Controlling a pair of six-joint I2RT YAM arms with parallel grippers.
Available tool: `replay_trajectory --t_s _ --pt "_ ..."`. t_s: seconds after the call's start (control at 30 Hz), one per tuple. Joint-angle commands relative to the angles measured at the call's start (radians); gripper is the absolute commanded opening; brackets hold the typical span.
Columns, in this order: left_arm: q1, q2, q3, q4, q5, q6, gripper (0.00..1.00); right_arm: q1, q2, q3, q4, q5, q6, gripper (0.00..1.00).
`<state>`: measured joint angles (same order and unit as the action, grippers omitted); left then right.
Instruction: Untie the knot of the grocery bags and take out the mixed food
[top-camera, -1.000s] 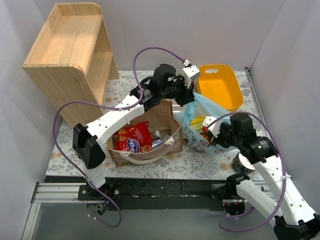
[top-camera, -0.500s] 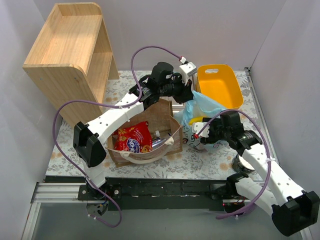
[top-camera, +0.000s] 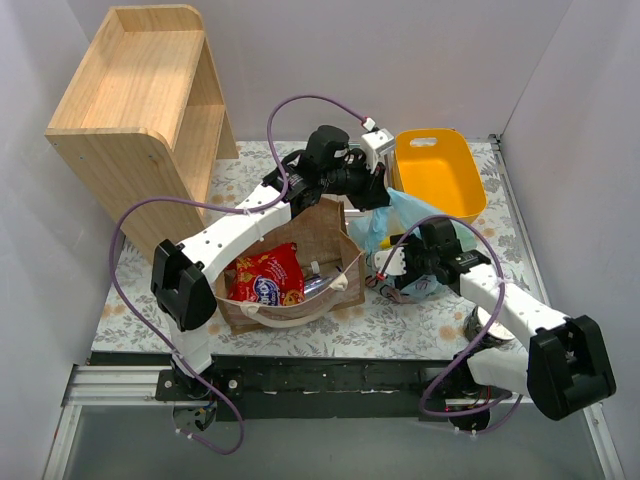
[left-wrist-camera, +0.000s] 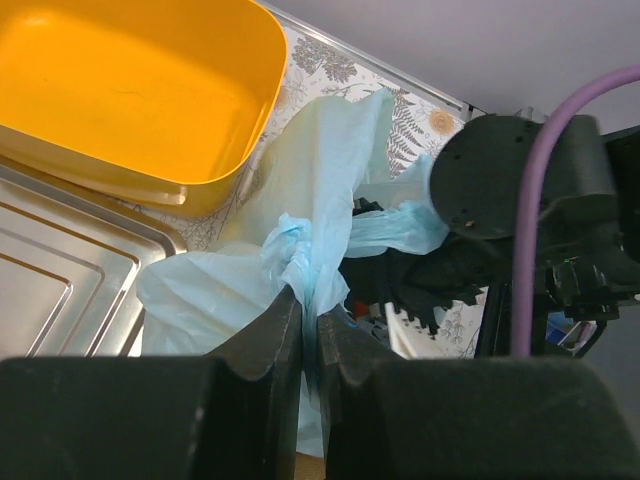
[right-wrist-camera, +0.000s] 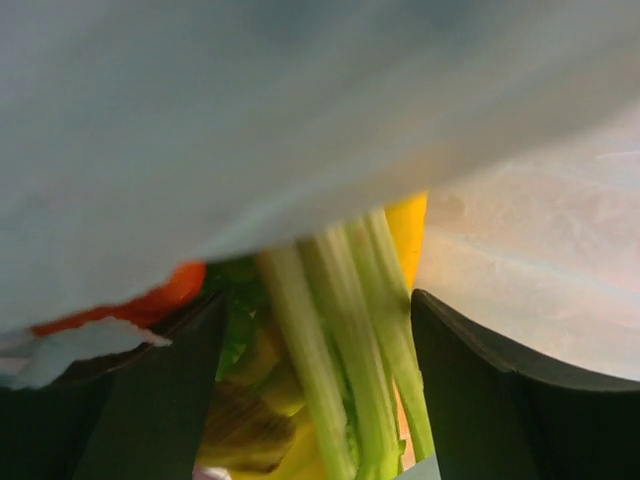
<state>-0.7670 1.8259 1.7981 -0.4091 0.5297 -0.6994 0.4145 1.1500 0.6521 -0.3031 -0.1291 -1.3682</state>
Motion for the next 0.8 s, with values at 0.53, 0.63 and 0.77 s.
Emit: replay_trajectory --t_s 0.53,0.63,0.77 --pt "0.017 -0.077 -0.052 -0.007 0.004 0.023 0.45 0.009 -0.533 0.05 -0.385 -0.044 0.012 0.01" --pt "0.017 -0.089 -0.06 -0.016 -0.003 0.026 0.6 0.009 -0.573 0.075 -0.419 -0.037 0.096 0.01" --pt "0.023 -0.109 -0.036 -0.071 0.022 0.047 0.71 0.009 -0.532 0.087 -0.403 0.067 0.274 0.01"
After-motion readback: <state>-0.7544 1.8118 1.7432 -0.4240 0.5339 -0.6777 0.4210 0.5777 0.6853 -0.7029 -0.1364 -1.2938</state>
